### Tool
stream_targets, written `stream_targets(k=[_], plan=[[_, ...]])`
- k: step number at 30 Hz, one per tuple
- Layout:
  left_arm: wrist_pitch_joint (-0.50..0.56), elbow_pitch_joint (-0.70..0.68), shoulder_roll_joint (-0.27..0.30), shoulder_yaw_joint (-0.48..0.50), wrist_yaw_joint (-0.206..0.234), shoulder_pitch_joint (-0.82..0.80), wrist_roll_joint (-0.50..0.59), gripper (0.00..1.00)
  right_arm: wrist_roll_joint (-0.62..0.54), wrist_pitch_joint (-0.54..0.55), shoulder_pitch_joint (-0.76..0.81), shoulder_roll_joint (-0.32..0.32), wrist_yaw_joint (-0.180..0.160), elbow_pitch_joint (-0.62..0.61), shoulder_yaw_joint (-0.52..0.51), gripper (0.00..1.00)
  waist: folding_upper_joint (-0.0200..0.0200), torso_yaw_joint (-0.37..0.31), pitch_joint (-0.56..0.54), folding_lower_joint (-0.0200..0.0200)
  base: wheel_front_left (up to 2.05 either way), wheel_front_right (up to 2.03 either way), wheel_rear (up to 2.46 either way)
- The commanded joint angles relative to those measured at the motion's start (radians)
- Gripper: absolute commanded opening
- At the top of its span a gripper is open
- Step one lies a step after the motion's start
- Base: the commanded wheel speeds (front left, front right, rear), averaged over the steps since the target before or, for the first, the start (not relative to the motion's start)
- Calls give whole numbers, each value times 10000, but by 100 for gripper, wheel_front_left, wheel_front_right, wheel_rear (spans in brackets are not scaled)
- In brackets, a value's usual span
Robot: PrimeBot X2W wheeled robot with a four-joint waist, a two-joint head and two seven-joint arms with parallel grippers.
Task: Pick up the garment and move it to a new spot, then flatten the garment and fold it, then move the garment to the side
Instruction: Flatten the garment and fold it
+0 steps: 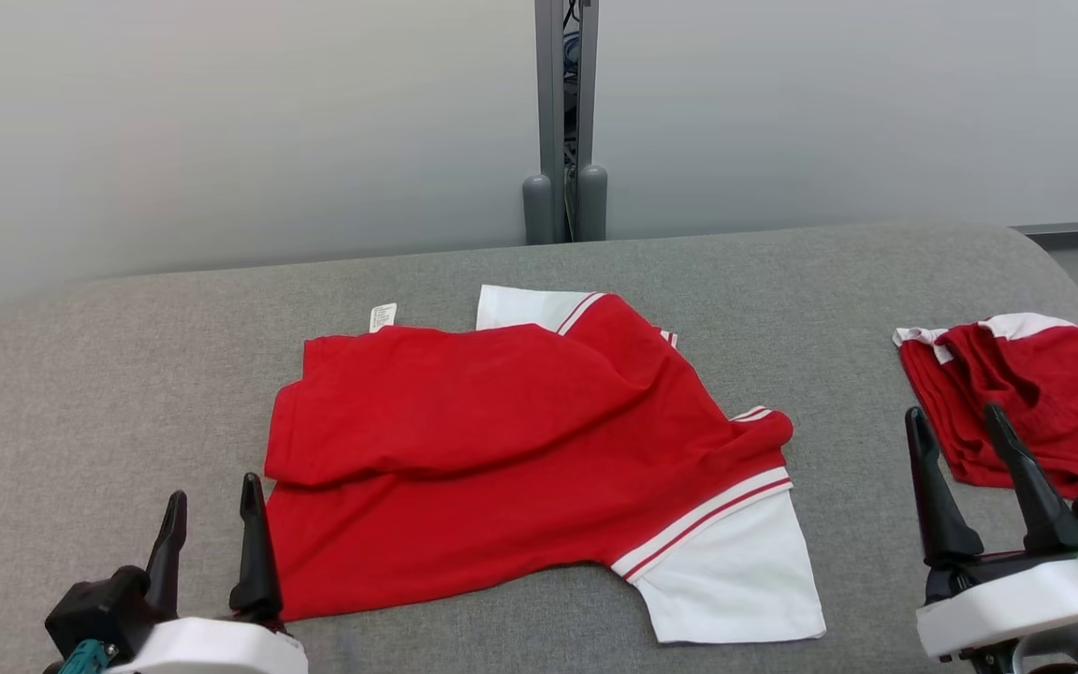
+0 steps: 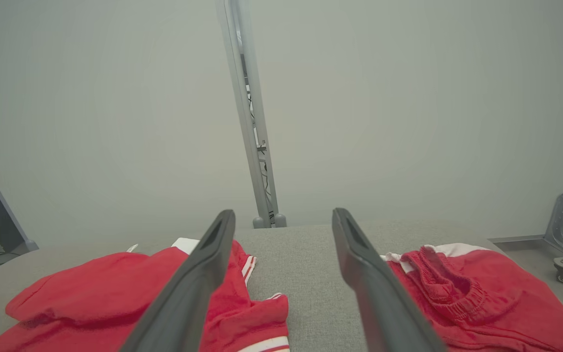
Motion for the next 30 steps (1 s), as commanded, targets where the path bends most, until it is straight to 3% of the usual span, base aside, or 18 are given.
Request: stream_targets(k=[1,10,30], plan=[[66,-126,121,5,51,168,82,100,-57,29,150,-45,1,-88,25,100,0,2,-59,0,0,0,0],[488,-719,461,-81,99,837,115,100,121,49,592,-45,1,-88,275,100,0,54,-317,0,0,0,0],[715,-689,396,-490,303,973,228,100,67,-7,351,-45,1,493,572,100,0,61,-434,0,0,0,0]])
